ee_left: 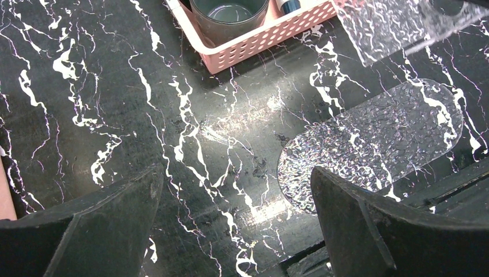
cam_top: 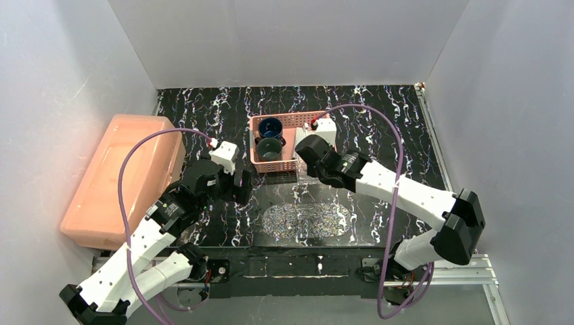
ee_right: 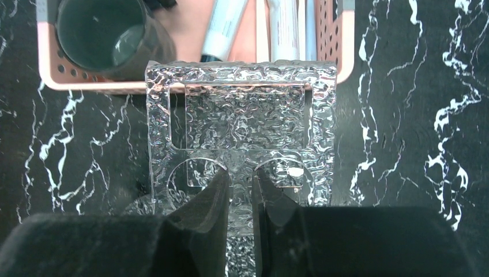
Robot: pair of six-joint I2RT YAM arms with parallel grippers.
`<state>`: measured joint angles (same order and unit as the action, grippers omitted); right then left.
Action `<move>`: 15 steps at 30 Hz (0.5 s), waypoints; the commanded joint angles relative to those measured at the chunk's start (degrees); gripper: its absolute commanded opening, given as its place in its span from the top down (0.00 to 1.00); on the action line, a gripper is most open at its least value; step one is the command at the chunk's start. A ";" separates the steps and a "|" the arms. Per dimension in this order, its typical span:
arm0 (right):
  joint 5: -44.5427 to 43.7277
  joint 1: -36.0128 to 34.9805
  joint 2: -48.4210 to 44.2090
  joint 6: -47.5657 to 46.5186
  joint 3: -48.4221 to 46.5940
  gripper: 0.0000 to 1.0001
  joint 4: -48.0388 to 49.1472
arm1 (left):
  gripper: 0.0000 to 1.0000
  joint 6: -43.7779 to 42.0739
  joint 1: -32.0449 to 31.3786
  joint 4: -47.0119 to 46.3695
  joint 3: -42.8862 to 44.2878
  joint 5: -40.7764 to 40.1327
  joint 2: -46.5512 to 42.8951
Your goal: Prepare toiletry sets of a toothbrush and toothpaste on the tray
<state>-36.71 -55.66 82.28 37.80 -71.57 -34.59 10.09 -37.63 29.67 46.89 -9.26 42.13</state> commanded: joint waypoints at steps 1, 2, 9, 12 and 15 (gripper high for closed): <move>-4.69 -3.46 -3.61 7.26 2.29 0.99 -1.06 | 0.00 0.26 0.21 0.87 2.08 -1.07 -0.03; -5.29 -4.84 -3.88 8.37 2.84 0.99 -1.57 | 0.01 0.40 0.24 0.91 2.05 -1.37 -0.03; -8.57 -12.01 -3.98 17.35 7.53 0.99 -4.22 | 0.01 0.98 0.19 1.48 2.21 -2.47 0.23; -9.92 -14.74 -4.05 21.07 9.25 0.99 -4.90 | 0.01 1.07 0.19 1.62 2.16 -2.77 -0.07; -10.94 -17.21 -3.78 24.06 10.28 0.99 -5.66 | 0.01 1.15 0.19 1.71 2.07 -2.83 -0.37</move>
<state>-42.46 -70.32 79.88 54.65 -61.91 -39.22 10.81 -37.63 30.50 46.89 -10.57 42.33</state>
